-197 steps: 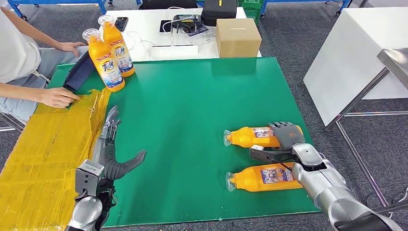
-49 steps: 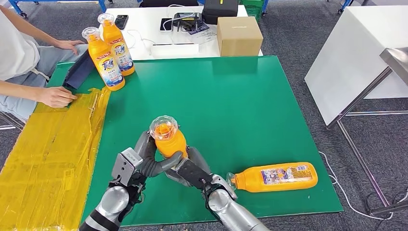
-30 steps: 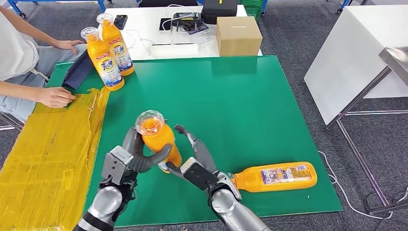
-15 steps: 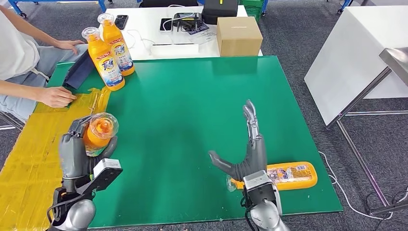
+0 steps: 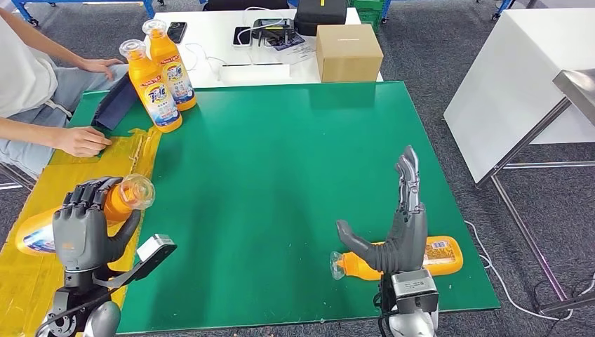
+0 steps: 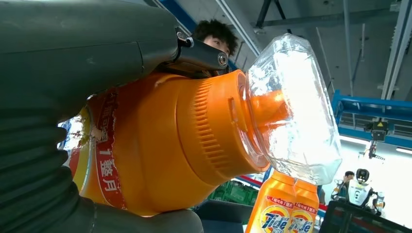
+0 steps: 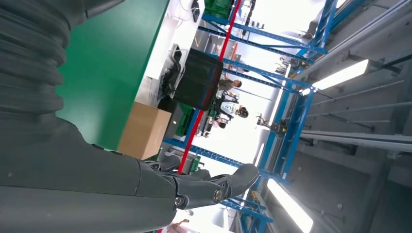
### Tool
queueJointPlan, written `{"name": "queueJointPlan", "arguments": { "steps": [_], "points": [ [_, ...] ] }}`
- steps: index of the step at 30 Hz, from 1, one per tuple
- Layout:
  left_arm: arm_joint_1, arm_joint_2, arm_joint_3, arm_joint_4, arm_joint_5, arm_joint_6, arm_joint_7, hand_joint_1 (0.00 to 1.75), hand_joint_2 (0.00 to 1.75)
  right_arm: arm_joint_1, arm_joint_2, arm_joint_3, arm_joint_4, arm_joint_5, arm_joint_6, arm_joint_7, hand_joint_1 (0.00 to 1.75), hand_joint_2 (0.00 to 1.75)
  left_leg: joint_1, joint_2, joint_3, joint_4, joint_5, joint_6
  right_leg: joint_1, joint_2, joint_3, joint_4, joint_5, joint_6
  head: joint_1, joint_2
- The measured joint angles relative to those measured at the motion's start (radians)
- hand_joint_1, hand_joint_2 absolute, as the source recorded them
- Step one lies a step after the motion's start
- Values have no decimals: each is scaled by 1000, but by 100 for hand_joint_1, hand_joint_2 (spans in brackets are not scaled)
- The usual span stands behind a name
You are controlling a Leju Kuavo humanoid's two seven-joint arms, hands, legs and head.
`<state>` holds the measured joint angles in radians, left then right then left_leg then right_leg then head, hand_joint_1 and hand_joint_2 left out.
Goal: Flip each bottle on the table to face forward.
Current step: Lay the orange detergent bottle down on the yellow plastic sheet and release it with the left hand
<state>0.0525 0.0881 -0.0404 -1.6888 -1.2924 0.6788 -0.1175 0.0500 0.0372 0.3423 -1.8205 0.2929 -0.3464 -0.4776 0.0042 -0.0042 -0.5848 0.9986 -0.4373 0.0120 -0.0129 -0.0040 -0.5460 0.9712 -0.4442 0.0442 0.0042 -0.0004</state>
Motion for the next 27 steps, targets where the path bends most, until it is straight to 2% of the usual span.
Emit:
{"name": "queueJointPlan", "arguments": {
  "steps": [13, 18, 21, 27],
  "points": [
    [2, 2, 3, 0, -7, 0, 3, 175, 175, 4, -4, -7, -10, 0, 0, 0, 0, 175, 0, 0, 0, 0, 0, 0, 0, 0, 0, 0, 0, 0, 0, 0],
    [-2, 12, -7, 12, -133, -59, 51, 175, 175, 3, -5, -7, -11, 10, 3, 0, 0, 175, 0, 0, 0, 0, 0, 0, 0, 0, 0, 0, 0, 0, 0, 0],
    [-25, 25, -46, 69, -201, -114, 88, 175, 175, -5, -6, -7, -12, 18, 24, 5, 0, 175, 0, 0, 0, 0, 0, 0, 0, 0, 0, 0, 0, 0, 0, 0],
    [-116, 52, -144, 275, -237, -173, 131, 175, 175, -50, -6, 4, 0, 24, 70, 21, 0, 175, 0, 0, 1, 0, 1, 0, 0, 0, 1, 0, 1, 0, 0, 0]
  ]
}}
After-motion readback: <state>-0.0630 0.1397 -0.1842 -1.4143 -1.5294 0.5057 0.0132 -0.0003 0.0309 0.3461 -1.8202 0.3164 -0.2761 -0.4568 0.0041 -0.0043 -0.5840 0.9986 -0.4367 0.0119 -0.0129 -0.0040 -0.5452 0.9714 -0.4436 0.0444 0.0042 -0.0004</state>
